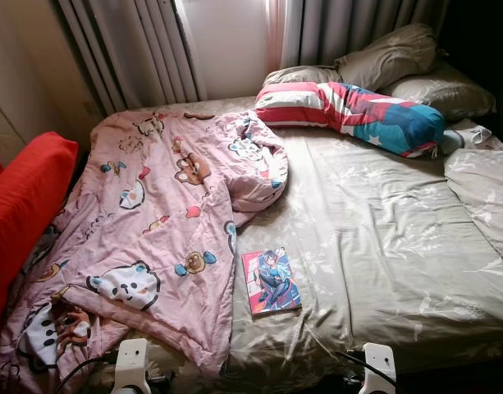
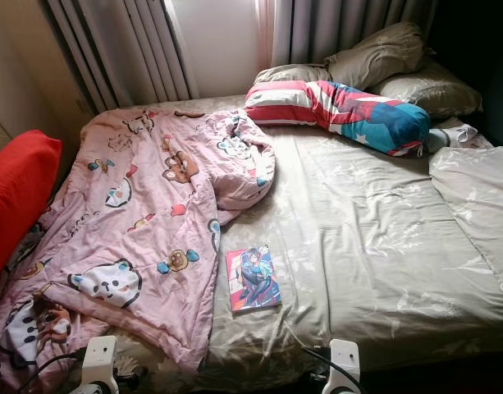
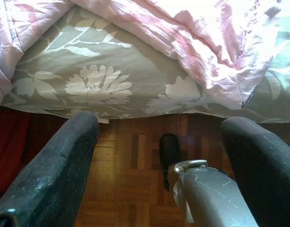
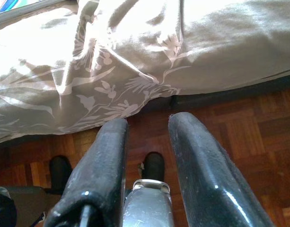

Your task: Clean up the room

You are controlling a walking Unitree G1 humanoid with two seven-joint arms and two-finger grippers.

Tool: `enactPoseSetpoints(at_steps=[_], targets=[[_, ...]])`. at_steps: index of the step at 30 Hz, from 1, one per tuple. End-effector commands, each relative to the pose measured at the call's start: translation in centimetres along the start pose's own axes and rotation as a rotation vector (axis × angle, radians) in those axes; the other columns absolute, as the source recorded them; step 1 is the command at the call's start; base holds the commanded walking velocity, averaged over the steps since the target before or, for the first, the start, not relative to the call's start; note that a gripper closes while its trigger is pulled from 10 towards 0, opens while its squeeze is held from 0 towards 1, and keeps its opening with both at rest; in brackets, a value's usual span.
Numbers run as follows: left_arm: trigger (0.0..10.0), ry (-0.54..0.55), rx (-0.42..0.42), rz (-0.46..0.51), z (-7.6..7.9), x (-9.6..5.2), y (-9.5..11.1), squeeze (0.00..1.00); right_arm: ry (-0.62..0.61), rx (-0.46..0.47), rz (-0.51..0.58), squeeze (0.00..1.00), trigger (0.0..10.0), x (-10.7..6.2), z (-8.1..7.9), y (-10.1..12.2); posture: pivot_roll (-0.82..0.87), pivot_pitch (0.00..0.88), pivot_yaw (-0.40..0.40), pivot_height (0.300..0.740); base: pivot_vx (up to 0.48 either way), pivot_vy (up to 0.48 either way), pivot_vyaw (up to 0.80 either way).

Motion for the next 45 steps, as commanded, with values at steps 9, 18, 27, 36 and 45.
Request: enactPoseSetpoints(at_steps=[9,18,27,36,45], targets=[[10.0,0.009,-0.010,-0.027,-0.28,-0.08,-0.48,0.00,0.008,-0.010,0.000,0.00,10.0,0.00,-0.18,-0.03,0.01,0.000,0.051,0.740,0.000,0.000,0.00],[10.0,0.009,-0.015,-0.027,-0.21,-0.07,-0.50,0.00,0.014,-0.069,0.000,0.00,10.0,0.02,-0.11,0.11,0.01,0.000,0.046,0.740,0.000,0.000,0.00],[10.0,0.010,-0.020,-0.024,-0.15,-0.05,-0.44,0.00,0.016,-0.224,-0.008,0.00,10.0,0.09,0.04,0.40,0.01,0.000,0.046,0.740,0.000,0.000,0.00],[10.0,0.009,-0.023,-0.024,-0.15,-0.05,-0.44,0.00,0.009,-0.175,-0.009,0.00,10.0,0.06,0.04,0.27,0.00,0.000,0.046,0.740,0.000,0.000,0.00],[10.0,0.010,-0.024,-0.023,-0.10,-0.02,-0.39,0.00,0.008,-0.196,-0.005,0.00,10.0,0.08,0.09,0.42,0.01,0.000,0.043,0.740,0.000,0.000,0.00]])
Point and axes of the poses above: a point about 5 cm out from each wrist's last joint towards the gripper, its own x axis pointing out of the wrist towards the gripper, its own y axis along the axis of the wrist's last joint, z = x × y, the point moved 2 cm from there along x, pointing out of the wrist towards the gripper, and after that the axes turned 9 degrees about -x, right-handed, at the moved point
